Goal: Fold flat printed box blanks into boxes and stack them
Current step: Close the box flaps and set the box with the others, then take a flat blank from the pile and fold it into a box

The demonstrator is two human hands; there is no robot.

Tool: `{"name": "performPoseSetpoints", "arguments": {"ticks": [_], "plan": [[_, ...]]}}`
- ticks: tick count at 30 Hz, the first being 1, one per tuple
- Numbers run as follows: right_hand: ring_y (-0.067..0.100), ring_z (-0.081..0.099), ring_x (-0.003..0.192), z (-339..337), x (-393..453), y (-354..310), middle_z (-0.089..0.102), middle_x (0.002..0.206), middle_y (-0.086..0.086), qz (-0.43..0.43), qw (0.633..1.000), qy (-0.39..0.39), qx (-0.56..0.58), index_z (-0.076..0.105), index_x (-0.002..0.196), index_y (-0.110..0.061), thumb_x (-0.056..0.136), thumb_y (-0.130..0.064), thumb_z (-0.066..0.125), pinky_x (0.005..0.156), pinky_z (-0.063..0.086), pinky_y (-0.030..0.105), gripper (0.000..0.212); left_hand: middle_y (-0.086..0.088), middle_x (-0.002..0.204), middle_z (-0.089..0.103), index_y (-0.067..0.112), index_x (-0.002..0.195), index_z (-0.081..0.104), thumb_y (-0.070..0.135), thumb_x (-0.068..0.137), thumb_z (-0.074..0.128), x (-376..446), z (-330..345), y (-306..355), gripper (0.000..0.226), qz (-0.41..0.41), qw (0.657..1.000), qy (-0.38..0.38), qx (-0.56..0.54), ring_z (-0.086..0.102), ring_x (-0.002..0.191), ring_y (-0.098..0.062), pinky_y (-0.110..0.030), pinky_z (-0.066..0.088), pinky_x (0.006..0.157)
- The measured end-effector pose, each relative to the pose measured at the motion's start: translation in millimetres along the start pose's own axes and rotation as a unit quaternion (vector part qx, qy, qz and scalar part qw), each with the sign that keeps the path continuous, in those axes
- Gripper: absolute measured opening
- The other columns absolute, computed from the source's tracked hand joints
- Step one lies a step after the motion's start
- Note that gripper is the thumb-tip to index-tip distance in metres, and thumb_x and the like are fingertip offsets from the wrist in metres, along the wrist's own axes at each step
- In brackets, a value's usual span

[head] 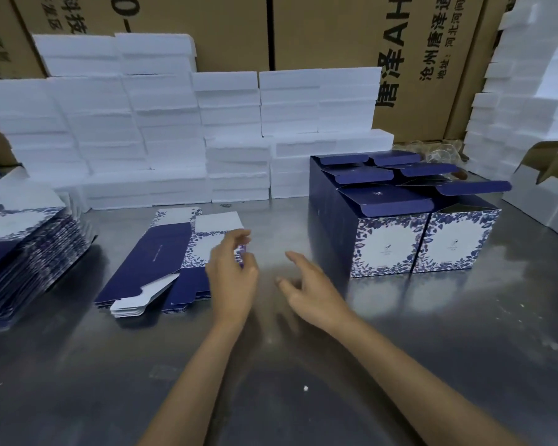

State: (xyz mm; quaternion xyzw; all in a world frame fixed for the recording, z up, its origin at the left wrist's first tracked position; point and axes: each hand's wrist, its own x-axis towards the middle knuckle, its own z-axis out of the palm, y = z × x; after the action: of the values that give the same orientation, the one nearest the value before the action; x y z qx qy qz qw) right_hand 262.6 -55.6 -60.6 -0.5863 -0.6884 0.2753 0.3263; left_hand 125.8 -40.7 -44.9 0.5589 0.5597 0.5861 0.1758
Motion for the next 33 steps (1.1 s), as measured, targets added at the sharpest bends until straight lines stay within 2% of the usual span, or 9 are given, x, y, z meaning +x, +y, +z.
{"name": "performPoseSetpoints", "arguments": {"ticks": [5,8,10,15,19,22,25,29,33], "plan": [[0.02,0.021,0.152,39.7,41.9,-28.4,0.038,0.159,0.003,0.08,0.993,-0.055,-0.074,0.046,0.147,-0.017,0.103,-0.037,0.043,0.12,0.016,0.035,0.049,0.001,0.128,0.058,0.021,0.122,0.057,0.003,0.088,0.054,2.7,-22.4,-13.7,0.038,-0.089,0.986,0.064,0.126,0.044,0.126,-0.025,-0.048,0.026,0.108],[0.025,0.037,0.141,56.0,57.3,-45.9,0.055,0.135,0.005,0.108,0.992,-0.03,-0.061,0.065,0.103,-0.02,0.101,-0.04,0.043,0.118,0.022,0.044,0.03,0.0,0.136,0.051,0.023,0.126,0.051,0.008,0.088,0.056,3.0,-22.6,-11.2,0.042,-0.122,0.98,0.044,0.15,0.034,0.136,-0.023,-0.048,0.021,0.113],[0.024,0.05,0.128,63.2,60.0,-53.3,0.065,0.12,0.002,0.111,0.993,0.017,-0.029,0.071,0.102,-0.019,0.098,-0.04,0.051,0.115,0.03,0.044,0.03,-0.002,0.138,0.05,0.022,0.128,0.05,0.01,0.088,0.056,5.0,-23.8,-10.7,0.042,-0.135,0.978,0.038,0.156,0.034,0.136,-0.024,-0.049,0.022,0.114],[0.025,0.065,0.109,66.5,61.6,-67.1,0.07,0.115,0.01,0.104,0.967,0.111,0.204,0.066,0.113,-0.011,0.094,-0.017,0.064,0.096,0.051,0.034,0.02,-0.003,0.136,0.053,0.022,0.127,0.051,0.013,0.09,0.054,9.5,-26.1,-10.8,0.039,-0.149,0.978,0.043,0.139,0.035,0.135,-0.025,-0.047,0.024,0.113],[0.028,0.072,0.093,54.0,61.4,-77.3,0.072,0.108,0.018,0.105,0.922,0.121,0.352,0.056,0.113,-0.013,0.099,-0.005,0.054,0.083,0.06,0.04,0.016,-0.006,0.133,0.054,0.016,0.125,0.056,0.007,0.085,0.057,10.0,-33.2,-7.1,0.041,-0.037,0.979,0.107,0.172,0.039,0.131,-0.027,-0.043,0.026,0.109],[0.004,0.067,0.059,29.3,56.5,-66.5,0.075,0.081,-0.002,0.079,0.9,0.158,0.397,0.054,0.112,-0.018,0.101,-0.005,0.053,0.05,0.05,0.016,0.017,-0.013,0.133,0.052,0.011,0.122,0.059,0.007,0.079,0.057,18.0,-44.9,-4.5,0.043,0.039,0.957,0.214,0.191,0.041,0.129,-0.034,-0.049,0.028,0.106],[-0.008,0.064,0.055,-2.3,45.1,-40.0,0.07,0.065,-0.026,0.069,0.898,0.171,0.399,0.055,0.115,-0.024,0.103,-0.009,0.054,0.051,0.049,0.011,0.02,-0.014,0.133,0.051,0.011,0.129,0.055,0.014,0.084,0.053,29.4,-59.5,-10.2,0.045,0.011,0.955,0.263,0.14,0.041,0.127,-0.035,-0.047,0.031,0.104],[0.012,0.072,0.104,-25.9,25.0,-4.1,0.071,0.123,-0.013,0.105,0.88,0.109,0.45,0.057,0.134,-0.036,0.106,-0.009,0.049,0.083,0.057,0.032,0.04,0.004,0.116,0.069,0.025,0.136,0.053,0.023,0.096,0.043,46.1,-77.4,-26.0,0.041,-0.185,0.966,0.096,-0.152,0.062,0.115,-0.023,-0.039,0.044,0.101],[0.012,0.072,0.106,-29.1,12.4,11.2,0.07,0.129,-0.01,0.132,0.853,0.04,0.503,0.049,0.145,-0.036,0.107,-0.006,0.042,0.072,0.054,0.026,0.049,-0.001,0.103,0.076,0.02,0.1,0.079,0.017,0.101,0.043,43.7,-84.6,-28.9,0.037,-0.24,0.888,-0.146,-0.364,0.074,0.092,-0.02,-0.032,0.058,0.074]]}}
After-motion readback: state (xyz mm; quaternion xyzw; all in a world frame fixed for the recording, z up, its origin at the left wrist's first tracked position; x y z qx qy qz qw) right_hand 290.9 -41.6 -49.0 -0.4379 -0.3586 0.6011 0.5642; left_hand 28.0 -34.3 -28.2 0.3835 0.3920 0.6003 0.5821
